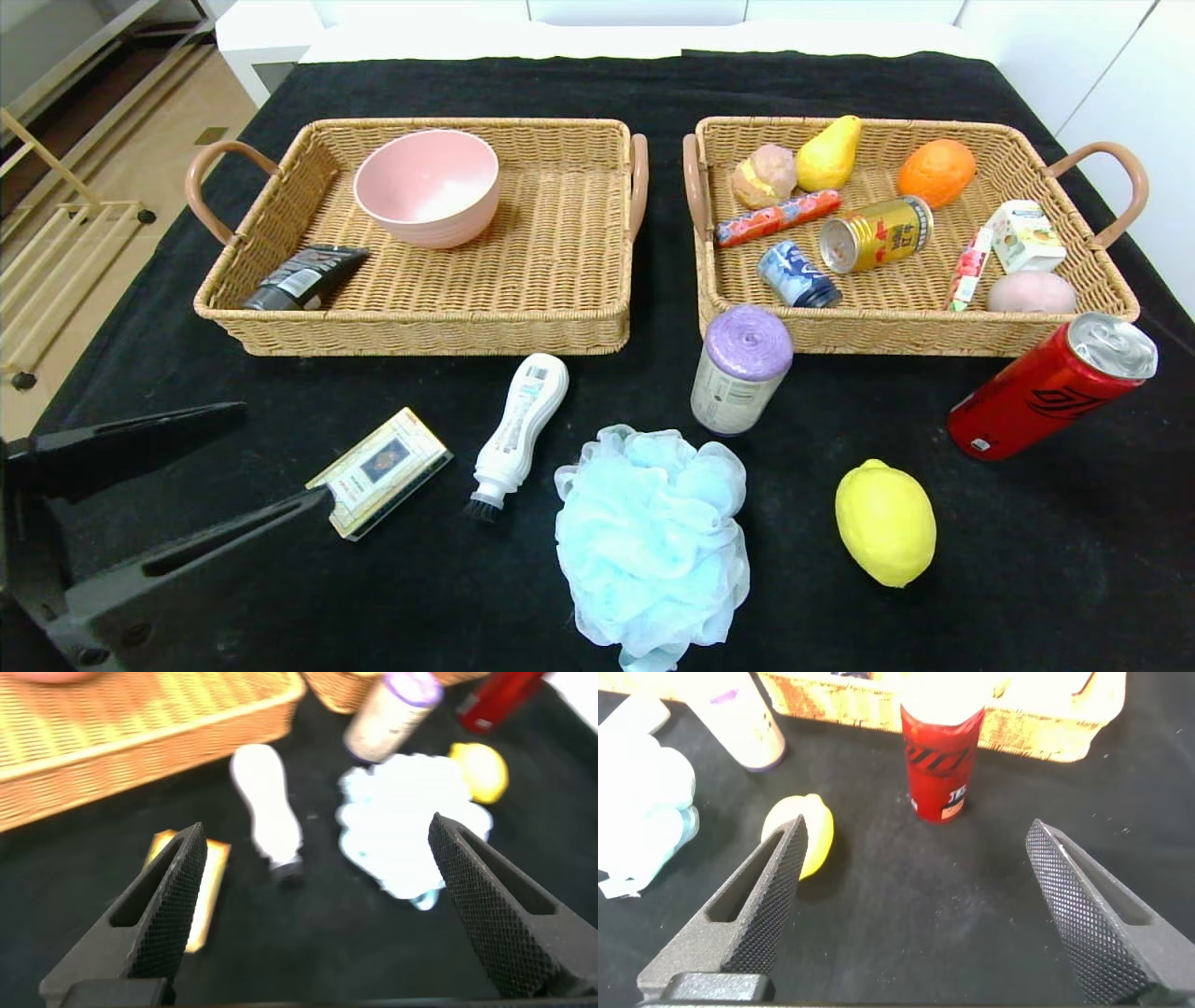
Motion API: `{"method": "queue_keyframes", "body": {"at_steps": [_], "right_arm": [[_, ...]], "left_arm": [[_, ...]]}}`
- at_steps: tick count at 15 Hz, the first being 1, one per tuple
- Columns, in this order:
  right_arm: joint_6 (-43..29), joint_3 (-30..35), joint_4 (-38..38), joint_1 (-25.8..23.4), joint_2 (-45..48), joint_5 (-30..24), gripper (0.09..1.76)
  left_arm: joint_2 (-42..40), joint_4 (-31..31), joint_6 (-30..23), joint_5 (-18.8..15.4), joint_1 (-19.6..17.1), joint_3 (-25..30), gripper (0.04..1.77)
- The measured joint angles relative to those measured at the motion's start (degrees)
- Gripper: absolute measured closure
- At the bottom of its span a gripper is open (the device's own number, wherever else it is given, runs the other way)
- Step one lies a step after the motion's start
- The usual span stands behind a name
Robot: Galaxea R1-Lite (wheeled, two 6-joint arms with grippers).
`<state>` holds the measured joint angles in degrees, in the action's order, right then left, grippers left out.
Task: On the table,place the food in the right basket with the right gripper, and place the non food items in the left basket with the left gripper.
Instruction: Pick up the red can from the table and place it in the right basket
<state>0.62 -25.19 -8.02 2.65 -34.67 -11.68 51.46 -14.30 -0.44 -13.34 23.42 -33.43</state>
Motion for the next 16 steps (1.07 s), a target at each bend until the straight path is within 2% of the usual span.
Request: {"method": "queue_keyframes", "body": {"at_steps": [3, 6, 10, 14, 16], "right_arm": [[0.1, 1.3, 0.0, 0.7, 0.6, -0.8, 0.14], [-0.5, 1.9, 0.6, 0.6, 0.6, -0.9, 0.14], [-0.4, 2.1, 0.5, 0.2, -0.7, 5.6, 0.14], [-0.3, 1.9, 0.2, 1.1, -4.1, 6.5, 0.14], [-0.7, 1.9, -0.5, 3.3, -7.0, 7.0, 0.14]], "left_arm": [[3.4, -0.2, -0.4, 0.3, 2.3, -0.6, 0.09], [4.3, 0.0, 2.0, 0.2, 1.7, -0.9, 0.09], [5.6, -0.3, 4.0, -0.2, 1.6, -3.1, 0.09], [6.6, -0.2, 5.4, -0.2, 1.5, -3.3, 0.09], [6.7, -0.2, 5.6, -0.2, 1.5, -3.3, 0.09]]}}
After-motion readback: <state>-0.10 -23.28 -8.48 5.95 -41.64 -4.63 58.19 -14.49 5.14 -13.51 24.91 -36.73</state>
